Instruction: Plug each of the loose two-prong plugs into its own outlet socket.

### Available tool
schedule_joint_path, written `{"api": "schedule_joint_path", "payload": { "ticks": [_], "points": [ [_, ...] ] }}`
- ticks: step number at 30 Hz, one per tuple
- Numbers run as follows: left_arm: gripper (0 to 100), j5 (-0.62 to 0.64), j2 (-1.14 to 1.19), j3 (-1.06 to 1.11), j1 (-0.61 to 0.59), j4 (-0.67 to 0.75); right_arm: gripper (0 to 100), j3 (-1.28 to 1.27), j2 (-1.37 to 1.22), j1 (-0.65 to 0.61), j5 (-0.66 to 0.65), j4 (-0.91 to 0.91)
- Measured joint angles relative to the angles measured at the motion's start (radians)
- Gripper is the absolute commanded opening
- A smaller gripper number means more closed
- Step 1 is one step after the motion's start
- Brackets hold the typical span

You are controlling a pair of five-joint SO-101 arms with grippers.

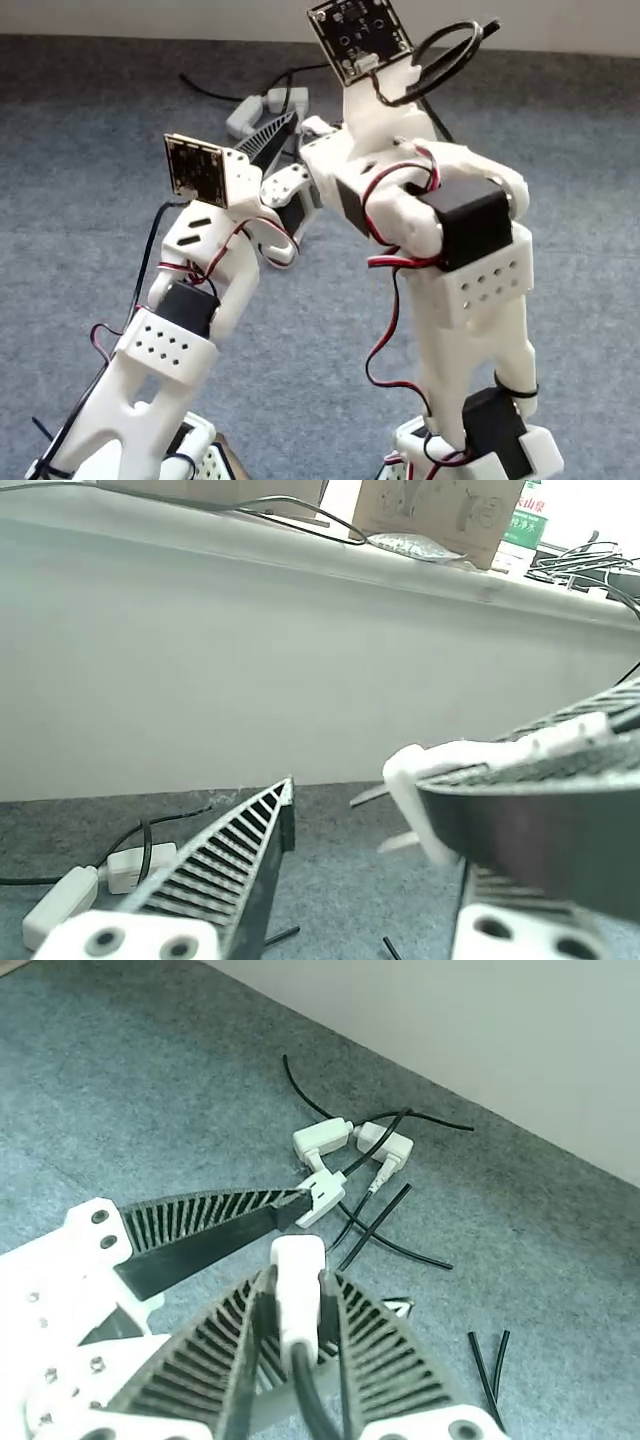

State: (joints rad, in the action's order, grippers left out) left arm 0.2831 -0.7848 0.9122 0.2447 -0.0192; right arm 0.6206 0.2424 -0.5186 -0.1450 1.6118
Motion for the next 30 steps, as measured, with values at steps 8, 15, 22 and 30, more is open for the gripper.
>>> {"api": "schedule_joint_path", "payload": {
  "ticks": [8,15,22,30],
  "points": [
    [25,0.000,-0.002,0.000,0.003,0.000,0.6,0.000,0.006,0.000,0.000,0.006],
    [25,0.000,-0.003,0.000,0.002,0.000,0.6,-0.003,0.006,-0.002,0.000,-0.037],
    [25,0.000,0.006,-0.003,-0.015,0.000,0.6,-0.002,-0.057,0.003,0.000,-0.149],
    [25,-0.006,0.006,0.078,-0.015,0.000,0.6,-0.003,-0.104,0.037,-0.052,-0.226]
  ]
}}
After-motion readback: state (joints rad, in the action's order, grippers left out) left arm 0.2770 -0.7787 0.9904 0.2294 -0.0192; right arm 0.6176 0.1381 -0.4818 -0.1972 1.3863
